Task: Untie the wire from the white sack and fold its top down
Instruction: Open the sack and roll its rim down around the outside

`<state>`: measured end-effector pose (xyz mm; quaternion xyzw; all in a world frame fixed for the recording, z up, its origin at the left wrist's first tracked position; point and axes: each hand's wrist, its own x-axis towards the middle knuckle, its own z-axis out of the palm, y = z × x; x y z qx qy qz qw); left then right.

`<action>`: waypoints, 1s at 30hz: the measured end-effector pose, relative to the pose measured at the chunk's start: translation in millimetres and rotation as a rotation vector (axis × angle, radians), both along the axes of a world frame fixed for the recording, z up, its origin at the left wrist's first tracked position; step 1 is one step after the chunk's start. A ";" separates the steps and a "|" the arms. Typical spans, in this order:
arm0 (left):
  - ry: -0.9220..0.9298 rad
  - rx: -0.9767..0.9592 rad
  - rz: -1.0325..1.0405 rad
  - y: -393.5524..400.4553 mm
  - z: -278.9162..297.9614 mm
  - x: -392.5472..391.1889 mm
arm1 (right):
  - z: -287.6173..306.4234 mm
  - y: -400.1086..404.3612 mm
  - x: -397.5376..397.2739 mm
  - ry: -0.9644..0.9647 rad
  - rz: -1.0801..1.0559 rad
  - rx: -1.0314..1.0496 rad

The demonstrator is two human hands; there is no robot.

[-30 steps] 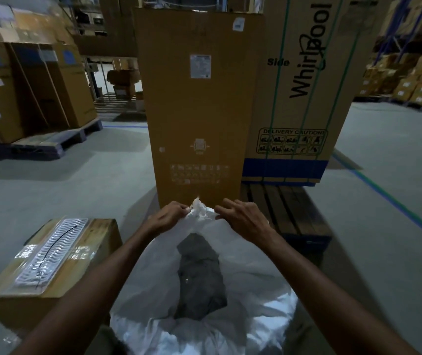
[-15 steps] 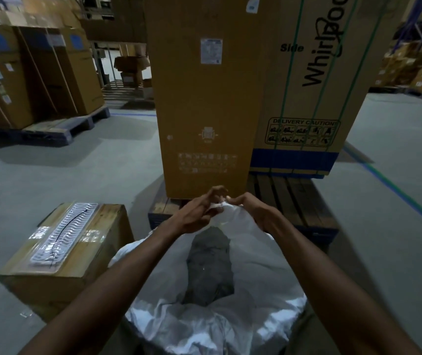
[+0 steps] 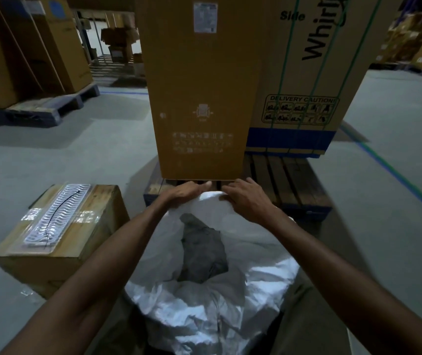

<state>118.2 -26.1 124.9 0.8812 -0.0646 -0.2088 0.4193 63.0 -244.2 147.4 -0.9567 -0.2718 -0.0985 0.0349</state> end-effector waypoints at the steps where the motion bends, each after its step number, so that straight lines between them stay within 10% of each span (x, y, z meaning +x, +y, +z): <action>1: -0.002 -0.017 -0.025 -1.0 3.9 -1.8 | 0.1 0.7 -0.9 0.142 -0.039 0.143; 5: -0.212 0.123 -0.259 -2.1 7.6 -6.3 | 7.6 0.3 3.8 0.623 -0.127 0.691; 10: -0.339 0.016 -0.238 -12.1 4.3 -25.6 | 13.1 -7.4 21.8 1.098 -0.335 0.844; 20: -0.002 -0.017 -0.076 -7.4 7.1 -14.2 | -10.0 -0.7 -14.0 0.020 -0.217 -0.047; 27: -0.463 0.221 -0.449 -18.2 -1.7 -22.7 | 21.2 -29.1 5.6 1.101 -0.476 1.039; 30: -0.506 0.111 -0.292 -20.7 -4.9 -24.6 | 25.2 -35.5 15.9 1.032 -0.493 0.910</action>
